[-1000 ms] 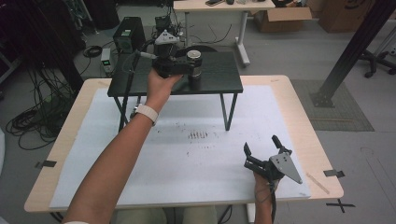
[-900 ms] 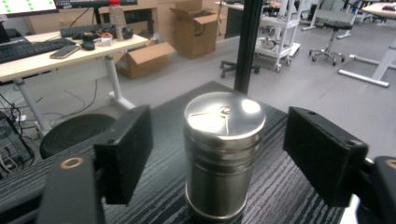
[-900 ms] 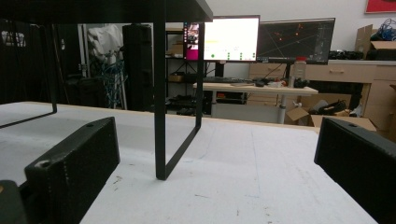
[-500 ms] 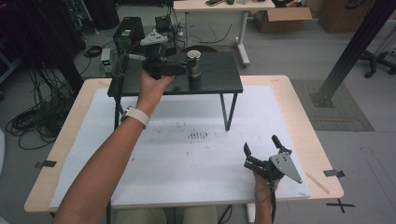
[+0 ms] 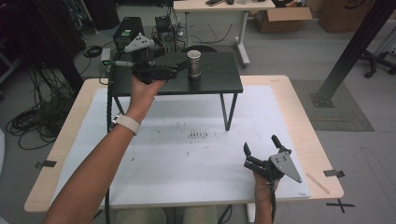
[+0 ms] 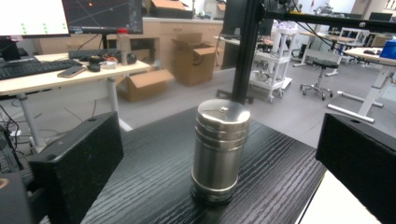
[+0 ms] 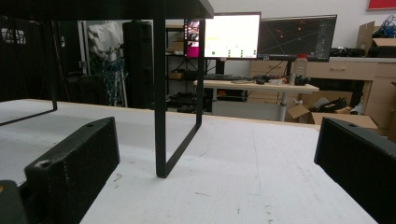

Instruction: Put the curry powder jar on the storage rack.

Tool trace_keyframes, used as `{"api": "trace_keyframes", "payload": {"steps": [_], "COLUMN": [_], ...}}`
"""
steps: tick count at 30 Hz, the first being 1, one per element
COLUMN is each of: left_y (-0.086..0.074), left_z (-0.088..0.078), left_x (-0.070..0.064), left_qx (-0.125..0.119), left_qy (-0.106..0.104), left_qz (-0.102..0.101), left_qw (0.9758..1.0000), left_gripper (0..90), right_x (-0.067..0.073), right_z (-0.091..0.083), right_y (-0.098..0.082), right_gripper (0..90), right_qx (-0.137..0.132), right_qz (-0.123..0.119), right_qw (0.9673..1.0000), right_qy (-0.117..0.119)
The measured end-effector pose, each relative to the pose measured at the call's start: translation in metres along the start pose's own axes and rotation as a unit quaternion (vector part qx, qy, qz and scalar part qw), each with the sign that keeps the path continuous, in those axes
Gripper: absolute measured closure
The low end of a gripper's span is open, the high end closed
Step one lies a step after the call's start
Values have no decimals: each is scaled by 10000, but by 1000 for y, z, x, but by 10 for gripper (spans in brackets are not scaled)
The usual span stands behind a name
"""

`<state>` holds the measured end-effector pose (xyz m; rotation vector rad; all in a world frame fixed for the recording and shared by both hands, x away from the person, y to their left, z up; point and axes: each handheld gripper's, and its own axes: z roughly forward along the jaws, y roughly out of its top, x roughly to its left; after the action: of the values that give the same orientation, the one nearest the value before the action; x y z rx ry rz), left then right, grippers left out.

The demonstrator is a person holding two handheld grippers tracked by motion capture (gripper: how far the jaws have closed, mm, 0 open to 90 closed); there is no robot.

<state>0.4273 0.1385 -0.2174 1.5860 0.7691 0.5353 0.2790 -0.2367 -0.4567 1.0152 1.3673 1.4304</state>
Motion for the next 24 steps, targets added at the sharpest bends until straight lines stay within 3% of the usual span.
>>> {"api": "trace_keyframes", "payload": {"steps": [13,19,24], "left_y": [-3,-15,-22], "left_z": [-27,-43,-56], "left_x": [-4,-10,-11], "left_qx": [-212,-290,-416], "left_qy": [-128,-109,-174], "left_qz": [-20,96,68], "left_qw": [9997,9995,9990], "left_gripper": [2,2,3], "right_x": [0,0,0], "right_z": [0,0,0], "right_y": [0,0,0], "right_gripper": [0,0,0], "right_qx": [11,2,-4], "right_qz": [4,13,8], "right_qw": [10000,10000,10000], "right_qy": [-7,-2,-8]}}
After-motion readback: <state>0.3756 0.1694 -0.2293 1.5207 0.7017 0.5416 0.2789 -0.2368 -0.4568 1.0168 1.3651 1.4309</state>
